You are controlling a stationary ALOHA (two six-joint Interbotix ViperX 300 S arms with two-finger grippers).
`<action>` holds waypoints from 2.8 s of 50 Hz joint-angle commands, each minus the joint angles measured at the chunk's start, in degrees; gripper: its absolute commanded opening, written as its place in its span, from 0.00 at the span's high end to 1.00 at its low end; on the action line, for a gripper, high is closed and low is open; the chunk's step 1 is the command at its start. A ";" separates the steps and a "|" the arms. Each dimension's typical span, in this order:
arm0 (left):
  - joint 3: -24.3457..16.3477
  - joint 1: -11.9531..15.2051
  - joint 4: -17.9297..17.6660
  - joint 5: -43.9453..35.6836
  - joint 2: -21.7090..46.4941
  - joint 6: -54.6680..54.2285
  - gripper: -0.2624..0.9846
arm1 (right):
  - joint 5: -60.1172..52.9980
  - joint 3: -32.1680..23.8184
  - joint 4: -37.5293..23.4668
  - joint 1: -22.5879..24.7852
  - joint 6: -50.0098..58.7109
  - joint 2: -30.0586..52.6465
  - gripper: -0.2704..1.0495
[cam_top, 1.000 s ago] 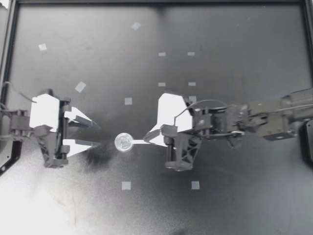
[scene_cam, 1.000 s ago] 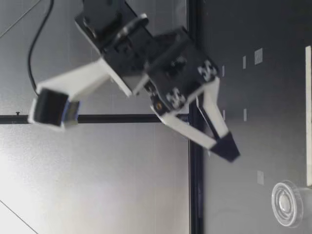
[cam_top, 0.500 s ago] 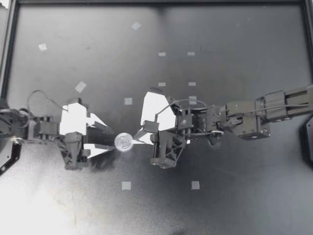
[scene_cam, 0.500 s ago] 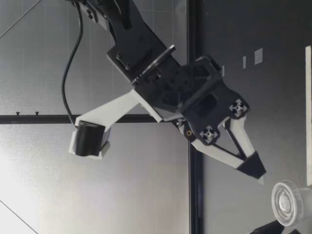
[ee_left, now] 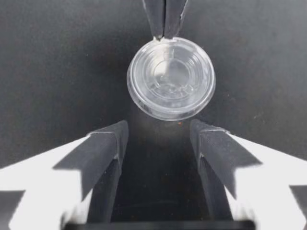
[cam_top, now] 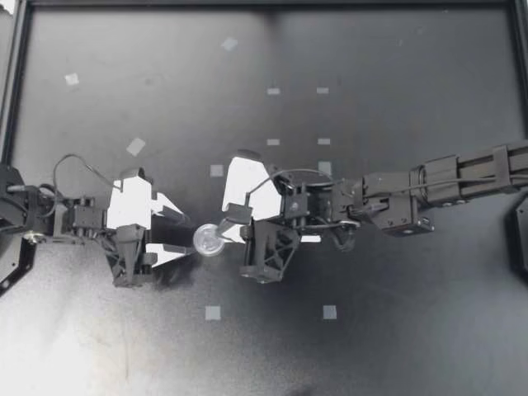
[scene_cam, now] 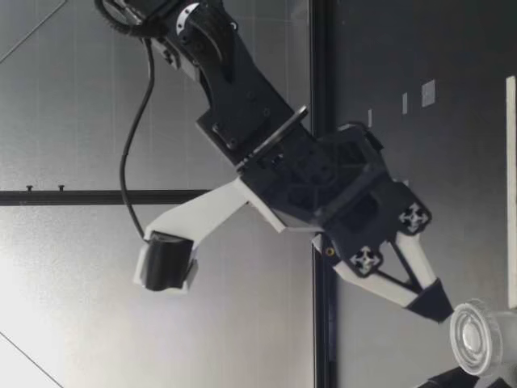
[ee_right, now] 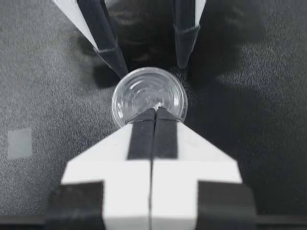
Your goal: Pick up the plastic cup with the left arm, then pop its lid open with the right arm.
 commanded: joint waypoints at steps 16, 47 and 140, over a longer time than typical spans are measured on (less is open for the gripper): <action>-2.64 -0.09 0.09 -2.37 2.37 -0.18 0.35 | 0.97 -1.23 0.00 -0.53 0.09 -0.53 0.86; -4.48 -0.09 0.09 -1.23 3.08 -0.53 0.35 | 3.08 -0.70 0.18 -0.53 0.26 0.09 0.86; 0.79 -0.53 1.41 -37.44 -5.98 11.07 0.65 | -62.14 21.18 -2.81 -0.53 51.33 -9.58 0.27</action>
